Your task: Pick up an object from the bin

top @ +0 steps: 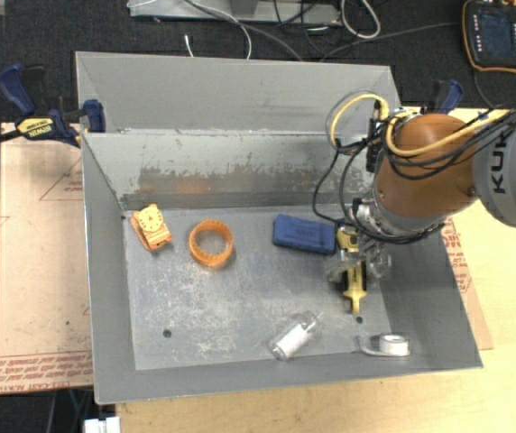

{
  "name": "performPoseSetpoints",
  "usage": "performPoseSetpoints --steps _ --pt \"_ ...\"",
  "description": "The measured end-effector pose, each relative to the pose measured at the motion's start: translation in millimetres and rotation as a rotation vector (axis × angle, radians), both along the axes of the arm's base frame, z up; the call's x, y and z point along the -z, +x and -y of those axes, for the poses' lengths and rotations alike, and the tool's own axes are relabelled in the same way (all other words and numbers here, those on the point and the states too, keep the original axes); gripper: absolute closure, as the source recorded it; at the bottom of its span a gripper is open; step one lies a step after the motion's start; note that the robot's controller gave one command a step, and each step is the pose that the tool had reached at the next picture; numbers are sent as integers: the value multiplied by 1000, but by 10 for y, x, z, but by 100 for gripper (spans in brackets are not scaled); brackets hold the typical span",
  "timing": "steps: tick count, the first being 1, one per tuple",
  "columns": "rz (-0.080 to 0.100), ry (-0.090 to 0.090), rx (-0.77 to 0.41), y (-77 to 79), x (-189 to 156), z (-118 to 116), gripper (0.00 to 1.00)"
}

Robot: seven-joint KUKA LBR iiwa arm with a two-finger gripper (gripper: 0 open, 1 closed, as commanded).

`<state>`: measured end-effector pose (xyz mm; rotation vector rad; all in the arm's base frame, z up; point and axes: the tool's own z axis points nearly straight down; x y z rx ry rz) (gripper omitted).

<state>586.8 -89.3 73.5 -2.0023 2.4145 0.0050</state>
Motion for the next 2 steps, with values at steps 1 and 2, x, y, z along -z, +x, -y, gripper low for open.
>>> performPoseSetpoints --steps 1,2 --pt "1 0 -282 -2 5 42 100" --pt "2 1 -396 -4 -49 34 100"
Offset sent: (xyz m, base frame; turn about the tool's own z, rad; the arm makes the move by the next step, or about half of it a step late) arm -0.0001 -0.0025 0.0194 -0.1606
